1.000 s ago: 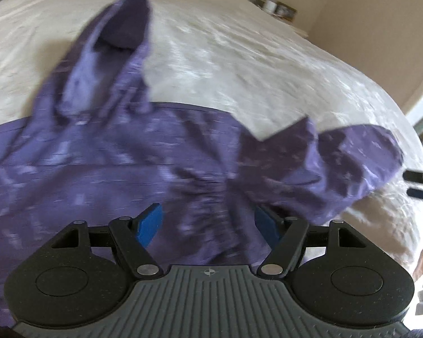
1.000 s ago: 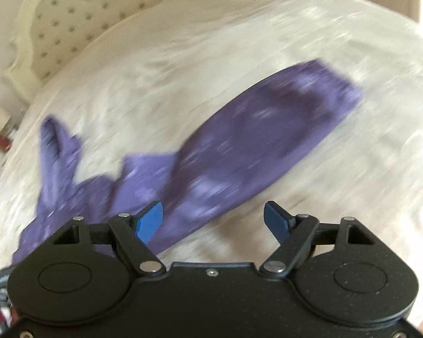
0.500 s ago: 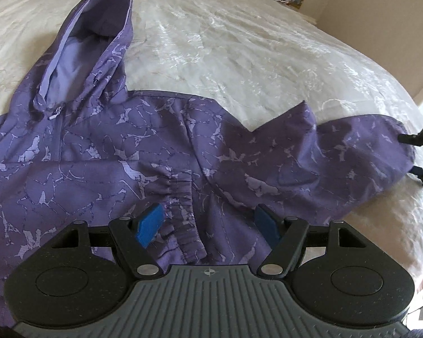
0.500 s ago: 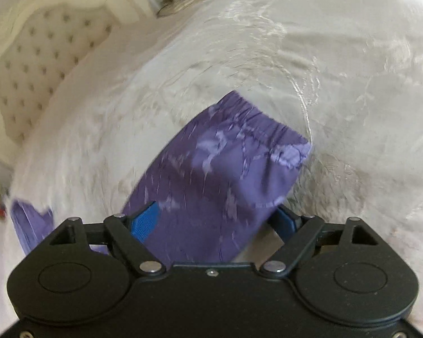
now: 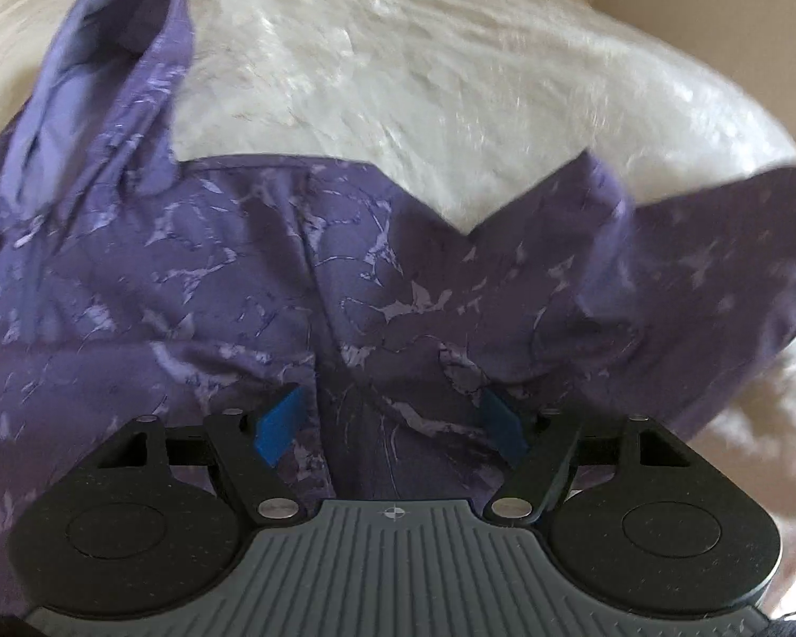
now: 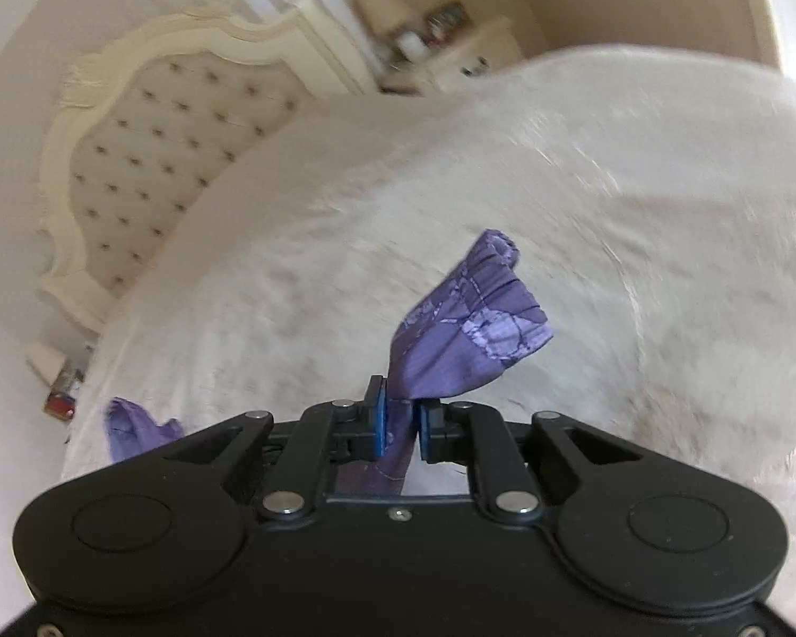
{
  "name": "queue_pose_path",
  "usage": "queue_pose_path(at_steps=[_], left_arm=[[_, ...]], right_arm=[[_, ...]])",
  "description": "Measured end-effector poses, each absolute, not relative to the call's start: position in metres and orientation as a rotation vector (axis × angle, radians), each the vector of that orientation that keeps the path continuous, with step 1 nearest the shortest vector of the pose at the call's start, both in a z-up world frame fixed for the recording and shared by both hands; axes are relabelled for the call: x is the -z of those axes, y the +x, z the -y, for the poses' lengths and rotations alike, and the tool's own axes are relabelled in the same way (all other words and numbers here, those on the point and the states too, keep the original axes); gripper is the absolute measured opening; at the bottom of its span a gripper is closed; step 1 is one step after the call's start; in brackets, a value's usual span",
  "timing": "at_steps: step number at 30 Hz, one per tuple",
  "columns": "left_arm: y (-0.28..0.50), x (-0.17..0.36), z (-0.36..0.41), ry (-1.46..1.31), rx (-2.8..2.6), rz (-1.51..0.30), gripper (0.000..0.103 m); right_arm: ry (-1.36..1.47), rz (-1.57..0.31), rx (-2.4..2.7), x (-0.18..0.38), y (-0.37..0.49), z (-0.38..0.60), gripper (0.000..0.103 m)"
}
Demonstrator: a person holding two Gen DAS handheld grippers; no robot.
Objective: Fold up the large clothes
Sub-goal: 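Grasp the other sleeve cuff with the right tool and lift it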
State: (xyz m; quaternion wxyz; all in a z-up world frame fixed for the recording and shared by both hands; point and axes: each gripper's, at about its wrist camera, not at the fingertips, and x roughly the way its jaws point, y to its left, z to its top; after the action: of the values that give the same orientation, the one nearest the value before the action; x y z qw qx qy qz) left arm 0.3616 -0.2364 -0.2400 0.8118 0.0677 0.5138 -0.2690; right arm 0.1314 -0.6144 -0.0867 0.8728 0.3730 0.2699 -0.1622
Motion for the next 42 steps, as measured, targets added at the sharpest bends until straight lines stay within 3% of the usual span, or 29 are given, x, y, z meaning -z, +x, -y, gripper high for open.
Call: queue_pose_path(at_steps=[8,12,22,33,42], left_arm=[[0.378,0.263,0.25,0.219,0.612,-1.15,0.098],[0.385,0.247,0.239,0.168,0.664,-1.161,0.096],[0.39,0.19,0.097,-0.179,0.588,-1.077,0.096],[0.401,0.188,-0.062,-0.421,0.44,-1.078,0.097],[0.408,0.203,-0.123,-0.586,0.374,-1.098,0.097]], right_arm=[[0.658,-0.507,0.241,0.046,0.155,0.571,0.019],[0.6,-0.471,0.171,0.024,0.171,0.537,0.019],[0.449,-0.468,-0.113,-0.005,0.225,0.402,0.02],[0.301,-0.627,-0.375,0.066,0.291,0.243,0.021],[0.159,-0.797,-0.472,0.141,0.3,0.163,0.021]])
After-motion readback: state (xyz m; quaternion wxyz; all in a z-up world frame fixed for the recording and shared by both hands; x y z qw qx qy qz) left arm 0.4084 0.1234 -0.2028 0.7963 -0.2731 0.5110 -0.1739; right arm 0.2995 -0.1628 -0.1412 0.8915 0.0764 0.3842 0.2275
